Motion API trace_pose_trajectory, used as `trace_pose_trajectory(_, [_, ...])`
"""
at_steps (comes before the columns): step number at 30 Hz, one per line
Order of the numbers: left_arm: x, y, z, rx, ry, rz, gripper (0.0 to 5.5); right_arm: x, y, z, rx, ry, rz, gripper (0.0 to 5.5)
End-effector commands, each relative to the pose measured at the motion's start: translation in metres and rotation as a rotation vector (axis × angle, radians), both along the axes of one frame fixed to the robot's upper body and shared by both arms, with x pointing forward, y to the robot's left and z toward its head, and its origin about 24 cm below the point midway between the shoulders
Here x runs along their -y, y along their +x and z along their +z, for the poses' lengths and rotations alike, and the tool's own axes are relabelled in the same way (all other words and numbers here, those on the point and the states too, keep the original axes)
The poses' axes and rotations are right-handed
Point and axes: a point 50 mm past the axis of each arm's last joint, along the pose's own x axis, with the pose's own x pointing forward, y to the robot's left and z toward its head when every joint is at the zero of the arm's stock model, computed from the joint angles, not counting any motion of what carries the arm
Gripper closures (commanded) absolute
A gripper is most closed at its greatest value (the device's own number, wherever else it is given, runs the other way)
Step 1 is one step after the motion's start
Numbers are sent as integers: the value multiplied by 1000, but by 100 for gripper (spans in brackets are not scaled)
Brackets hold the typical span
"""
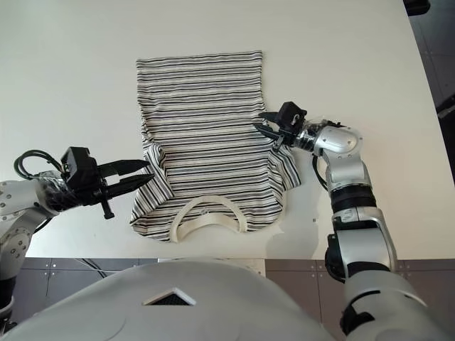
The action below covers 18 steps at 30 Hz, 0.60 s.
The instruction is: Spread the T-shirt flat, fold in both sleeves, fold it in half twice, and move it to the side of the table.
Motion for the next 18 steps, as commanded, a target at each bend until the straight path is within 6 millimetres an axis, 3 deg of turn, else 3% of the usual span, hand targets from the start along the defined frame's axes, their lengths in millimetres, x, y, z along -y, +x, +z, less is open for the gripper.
trace_pose_trajectory(1, [1,-9,-6,-23,14,37,428,17,-14,38,124,76,-91,425])
trace_pose_trajectory(4, [0,-30,-16,-53,26,108,428,38,-61,59,91,147,-212,425])
trace_pose_trajectory(7, [3,-48,-26,-78,26,182,428,48,-121,42,-103,136,-262,425])
trace_pose_trajectory(9, [6,-54,-31,-80,34,199,428,50,-146,29,-213,100,-252,425])
trace_pose_trajectory(18, [9,-61,-42,-85,97,112,428,49,-156,-6,-272,9,-248,425])
